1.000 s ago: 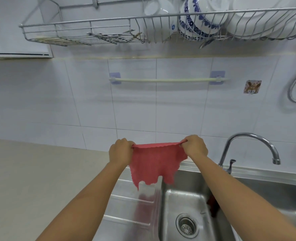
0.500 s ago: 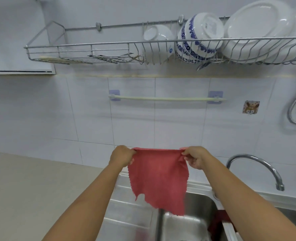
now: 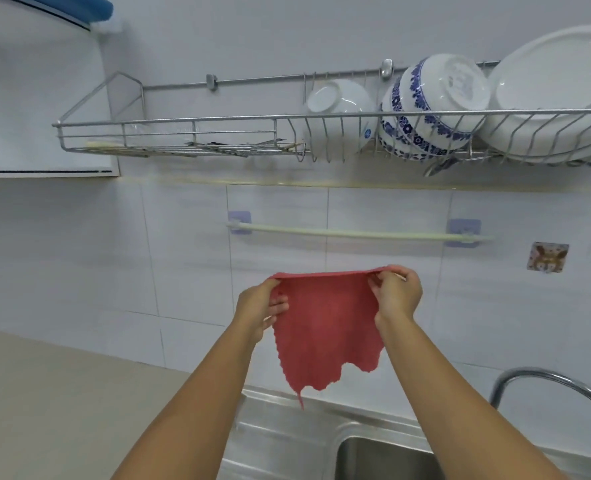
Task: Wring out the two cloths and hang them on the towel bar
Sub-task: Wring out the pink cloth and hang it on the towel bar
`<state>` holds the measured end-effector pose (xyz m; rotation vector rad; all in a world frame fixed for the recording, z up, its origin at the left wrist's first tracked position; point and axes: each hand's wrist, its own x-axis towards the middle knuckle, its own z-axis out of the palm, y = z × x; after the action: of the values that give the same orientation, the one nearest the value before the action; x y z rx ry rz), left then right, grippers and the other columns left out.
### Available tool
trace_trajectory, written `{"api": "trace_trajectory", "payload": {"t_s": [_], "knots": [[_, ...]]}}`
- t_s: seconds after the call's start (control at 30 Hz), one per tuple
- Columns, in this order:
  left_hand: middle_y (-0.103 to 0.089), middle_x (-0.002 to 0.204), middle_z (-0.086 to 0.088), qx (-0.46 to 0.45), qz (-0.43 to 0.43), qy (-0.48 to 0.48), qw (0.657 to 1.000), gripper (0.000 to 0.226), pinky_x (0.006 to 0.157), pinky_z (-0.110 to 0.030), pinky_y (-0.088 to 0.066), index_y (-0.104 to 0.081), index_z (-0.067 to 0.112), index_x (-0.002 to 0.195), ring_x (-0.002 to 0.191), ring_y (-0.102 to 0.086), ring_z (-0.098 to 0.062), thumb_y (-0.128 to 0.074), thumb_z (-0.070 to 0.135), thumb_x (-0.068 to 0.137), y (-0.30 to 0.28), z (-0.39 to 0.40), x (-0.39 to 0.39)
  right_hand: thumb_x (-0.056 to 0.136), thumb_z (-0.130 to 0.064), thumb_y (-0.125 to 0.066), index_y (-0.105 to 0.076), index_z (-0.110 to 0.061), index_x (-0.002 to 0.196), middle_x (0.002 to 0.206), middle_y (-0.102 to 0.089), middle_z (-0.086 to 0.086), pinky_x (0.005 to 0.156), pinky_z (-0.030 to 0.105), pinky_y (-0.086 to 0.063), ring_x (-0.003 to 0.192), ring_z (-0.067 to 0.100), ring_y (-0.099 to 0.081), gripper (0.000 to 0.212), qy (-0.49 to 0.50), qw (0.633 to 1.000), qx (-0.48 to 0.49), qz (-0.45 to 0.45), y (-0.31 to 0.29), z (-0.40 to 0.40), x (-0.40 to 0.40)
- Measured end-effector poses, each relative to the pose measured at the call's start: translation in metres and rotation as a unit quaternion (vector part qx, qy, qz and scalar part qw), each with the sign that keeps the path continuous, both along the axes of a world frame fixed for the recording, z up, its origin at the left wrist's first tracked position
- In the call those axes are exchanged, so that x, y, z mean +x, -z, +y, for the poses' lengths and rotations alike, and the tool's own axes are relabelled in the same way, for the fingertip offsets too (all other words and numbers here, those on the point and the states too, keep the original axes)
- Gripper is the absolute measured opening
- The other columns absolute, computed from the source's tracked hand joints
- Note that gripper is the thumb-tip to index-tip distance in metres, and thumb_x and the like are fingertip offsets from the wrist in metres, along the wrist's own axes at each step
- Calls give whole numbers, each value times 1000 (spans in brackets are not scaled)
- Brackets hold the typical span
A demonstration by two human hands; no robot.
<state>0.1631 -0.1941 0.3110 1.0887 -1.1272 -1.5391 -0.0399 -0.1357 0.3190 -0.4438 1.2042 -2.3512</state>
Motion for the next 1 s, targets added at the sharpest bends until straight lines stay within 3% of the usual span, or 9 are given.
{"api": "trace_trajectory", "payload": {"t_s": [0.13, 0.27, 0.4, 0.47, 0.53, 0.67, 0.77, 0.87, 1.0], "knots": [[-73, 84, 0, -18, 53, 31, 998, 15, 78, -29, -48, -63, 15, 103, 80, -69, -15, -56, 24, 94, -23, -43, -3, 78, -2, -64, -62, -21, 76, 84, -70, 7, 76, 36, -59, 79, 25, -70, 19, 75, 992, 47, 93, -23, -39, -4], [-71, 76, 2, -9, 96, 11, 995, 11, 71, -25, -50, -64, 15, 96, 73, -69, -13, -60, 25, 92, -44, -85, -14, 84, -7, -61, -67, -22, 80, 84, -70, -1, 59, 10, -47, 73, 10, -63, 16, 124, 968, 78, 204, -46, -61, 1], [-71, 102, -5, -59, 175, -15, 983, 16, 80, -27, -51, -64, 13, 108, 87, -68, -16, -60, 13, 92, -62, -114, -26, 91, -14, -56, -71, -17, 100, 97, -71, -3, 82, 22, -49, 90, 13, -64, 18, 136, 916, 124, 357, -56, -81, -7], [-69, 113, -5, -159, 79, -56, 983, 19, 85, -27, -51, -64, 15, 109, 97, -66, -16, -60, 13, 91, -63, -126, -31, 93, -19, -54, -67, -15, 116, 109, -70, 2, 87, 28, -48, 102, 21, -63, 26, 149, 847, 174, 481, -53, -93, -10], [-67, 120, -1, -289, -85, -69, 951, 26, 90, -27, -48, -60, 18, 118, 108, -62, -15, -57, 18, 92, -57, -132, -36, 95, -25, -52, -58, -16, 127, 113, -68, 4, 89, 34, -47, 108, 24, -59, 34, 160, 782, 216, 562, -47, -102, -8], [-68, 116, -2, -486, -340, -160, 789, 32, 101, -39, -40, -54, 20, 126, 114, -58, -21, -46, 20, 95, -42, -145, -44, 94, -26, -51, -58, -12, 102, 90, -67, 8, 86, 40, -44, 92, 29, -58, 18, 239, 699, 249, 626, -32, -116, -5], [-71, 99, -5, -501, -394, -202, 744, 36, 88, -40, -39, -48, 16, 126, 101, -62, -26, -50, 16, 90, -45, -156, -45, 96, -28, -50, -61, -11, 91, 82, -67, 6, 86, 39, -41, 89, 27, -56, 20, 281, 673, 265, 631, -28, -127, -5], [-69, 87, -10, -510, -443, -220, 704, 22, 77, -41, -39, -52, 10, 109, 90, -63, -31, -53, 22, 90, -50, -165, -46, 96, -33, -51, -67, -13, 89, 92, -66, 6, 90, 40, -37, 101, 29, -52, 26, 323, 656, 291, 617, -23, -138, -6], [-69, 101, -10, -496, -535, -187, 658, 37, 89, -44, -35, -61, 11, 105, 105, -56, -30, -35, 37, 99, -58, -171, -51, 95, -34, -53, -71, -14, 85, 96, -60, 6, 86, 38, -27, 97, 29, -49, 28, 354, 644, 304, 606, -26, -143, -4]]}}
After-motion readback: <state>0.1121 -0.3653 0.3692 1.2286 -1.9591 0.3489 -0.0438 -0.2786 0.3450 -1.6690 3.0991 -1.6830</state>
